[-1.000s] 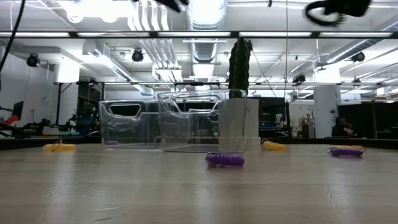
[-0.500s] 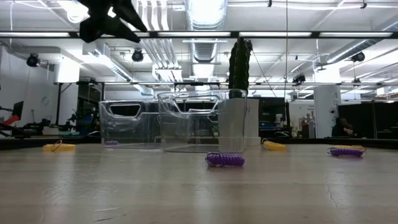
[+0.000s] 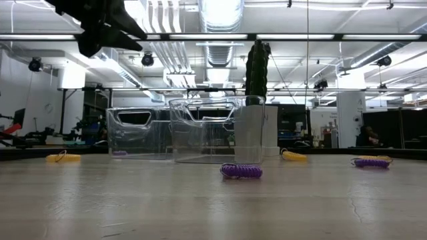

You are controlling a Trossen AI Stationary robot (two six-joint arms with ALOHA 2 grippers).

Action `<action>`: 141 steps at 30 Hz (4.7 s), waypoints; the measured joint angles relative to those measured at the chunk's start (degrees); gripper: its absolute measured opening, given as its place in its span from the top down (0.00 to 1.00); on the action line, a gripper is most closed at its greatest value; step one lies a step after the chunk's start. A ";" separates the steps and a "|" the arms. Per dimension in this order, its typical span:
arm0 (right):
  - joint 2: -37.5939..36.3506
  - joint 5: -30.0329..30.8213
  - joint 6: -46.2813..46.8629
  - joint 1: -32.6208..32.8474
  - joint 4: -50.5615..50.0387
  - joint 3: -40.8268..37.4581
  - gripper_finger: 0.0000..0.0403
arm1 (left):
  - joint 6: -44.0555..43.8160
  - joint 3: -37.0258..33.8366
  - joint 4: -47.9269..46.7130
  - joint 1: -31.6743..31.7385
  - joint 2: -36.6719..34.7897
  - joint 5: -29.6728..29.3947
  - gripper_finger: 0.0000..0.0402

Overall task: Sort spring keychains
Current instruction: Put the black spring keychain into the green basket, then put the right yellow spring keychain into the left transparent bin

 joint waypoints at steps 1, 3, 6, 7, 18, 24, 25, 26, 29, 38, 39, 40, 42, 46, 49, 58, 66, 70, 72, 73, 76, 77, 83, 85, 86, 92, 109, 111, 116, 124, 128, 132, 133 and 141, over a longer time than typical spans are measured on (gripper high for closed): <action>0.00 0.00 0.31 0.04 0.07 -0.43 0.90 | -0.08 -0.22 -0.12 0.00 -0.21 0.05 0.62; 0.00 0.00 0.95 0.04 0.07 -1.18 0.87 | -0.13 -0.37 -0.05 0.00 -0.48 0.08 0.62; -0.02 -0.31 1.65 0.04 0.35 -1.85 0.82 | -0.19 -0.72 -0.06 0.00 -0.63 0.18 0.62; -0.02 -0.95 1.68 0.04 0.40 -2.12 0.81 | -0.26 -0.84 -0.07 -0.02 -0.62 0.38 0.62; -0.05 4.70 -1.15 0.03 1.44 -1.00 0.76 | -0.50 -0.96 -0.19 -0.07 -0.59 1.37 0.62; -0.13 25.87 -6.50 -1.60 -4.87 4.67 0.81 | -0.50 -0.96 -0.19 -0.07 -0.57 1.37 0.62; -0.15 27.86 -7.37 -2.41 -6.53 5.39 0.82 | -0.50 -0.96 -0.18 -0.07 -0.57 1.37 0.62; -0.13 29.03 -8.47 -3.42 -8.15 5.99 0.83 | -0.55 -0.96 -0.16 -0.07 -0.57 1.37 0.62; -0.15 29.40 -13.05 -7.66 -12.14 7.47 0.85 | -0.93 -0.96 -0.05 -0.07 -0.57 1.39 0.62; -0.15 24.27 -31.97 -24.35 -12.54 7.86 0.81 | -2.03 -0.96 -0.01 -0.07 -0.57 2.48 0.62; -0.15 23.07 -33.67 -26.14 -12.50 7.84 0.79 | -2.03 -0.96 0.00 -0.07 -0.57 2.77 0.62; -0.15 21.86 -35.27 -27.79 -12.45 7.84 0.78 | -2.03 -0.96 0.01 -0.07 -0.57 3.25 0.62; -0.15 19.23 -37.92 -30.92 -12.40 7.81 0.74 | -2.03 -0.96 0.01 -0.07 -0.57 3.99 0.62; -0.15 14.57 -42.34 -36.23 -12.30 7.67 0.65 | -2.03 -0.96 0.01 -0.07 -0.57 5.01 0.62; -0.15 12.66 -43.51 -39.33 -12.27 7.27 0.58 | -2.03 -0.96 0.01 -0.07 -0.57 5.17 0.62; 0.51 6.73 -40.17 -46.87 -12.13 4.91 0.36 | -2.01 -0.96 0.01 -0.07 -0.57 5.16 0.62; 4.07 5.94 -29.68 -52.24 -11.77 2.60 0.27 | -2.01 -0.96 -0.01 -0.07 -0.57 5.13 0.62; 6.62 5.66 -26.91 -54.76 -11.65 1.02 0.28 | -1.99 -0.96 -0.01 -0.05 -0.57 5.13 0.62; 7.98 4.39 -26.29 -56.06 -11.39 0.43 0.29 | -1.99 -0.96 -0.01 -0.06 -0.57 5.19 0.62; 8.70 3.80 -26.00 -56.73 -11.24 0.23 0.30 | -1.99 -0.96 -0.02 -0.07 -0.57 5.20 0.62; 10.73 3.41 -25.72 -58.55 -10.72 -0.24 0.32 | -1.99 -0.96 -0.01 -0.06 -0.57 5.39 0.62; 11.38 3.39 -25.72 -59.16 -10.72 -0.33 0.33 | -1.99 -0.96 -0.03 -0.07 -0.57 5.42 0.62; 13.66 2.68 -27.06 -63.51 -10.57 -1.50 0.36 | -1.96 -0.96 -0.20 -0.10 -0.57 7.07 0.62; 13.88 1.36 -28.30 -65.07 -10.41 -2.72 0.37 | -1.81 -0.96 -0.19 -0.11 -0.57 7.96 0.62; 13.88 0.62 -28.88 -65.74 -10.40 -3.50 0.37 | -1.81 -0.96 -0.23 -0.11 -0.57 8.06 0.62; 13.46 -2.13 -29.44 -67.68 -8.65 -9.14 0.37 | -1.77 -0.96 -0.21 -0.17 -0.57 8.08 0.62; 13.29 -5.17 -28.87 -69.60 5.79 -16.38 0.38 | -0.89 -0.96 -0.23 -0.22 -0.57 8.06 0.62; 12.89 -5.34 -29.06 -69.71 5.99 -16.38 0.39 | -0.87 -0.96 -0.21 -0.22 -0.57 8.04 0.62; 10.32 -6.29 -30.34 -69.76 6.09 -15.90 0.38 | -0.87 -0.96 -0.21 -0.22 -0.57 8.04 0.62; 6.97 -2.45 -28.14 -70.10 6.08 -16.29 0.39 | -0.54 -0.96 -0.23 -0.22 -0.57 7.95 0.62; 8.48 -1.91 -28.08 -71.37 6.70 -16.74 0.40 | -0.26 -0.96 -0.23 -0.22 -0.57 7.91 0.62; 11.56 -1.58 -28.58 -71.93 11.08 -17.93 0.41 | -0.26 -0.96 -0.22 -0.22 -0.56 7.86 0.62; 12.30 -1.73 -28.82 -71.93 11.98 -18.05 0.41 | -0.26 -0.96 -0.21 -0.22 -0.57 7.86 0.62; 14.84 -2.29 -30.35 -71.95 13.14 -18.28 0.55 | -0.43 -0.96 -0.21 -0.22 -0.56 7.86 0.62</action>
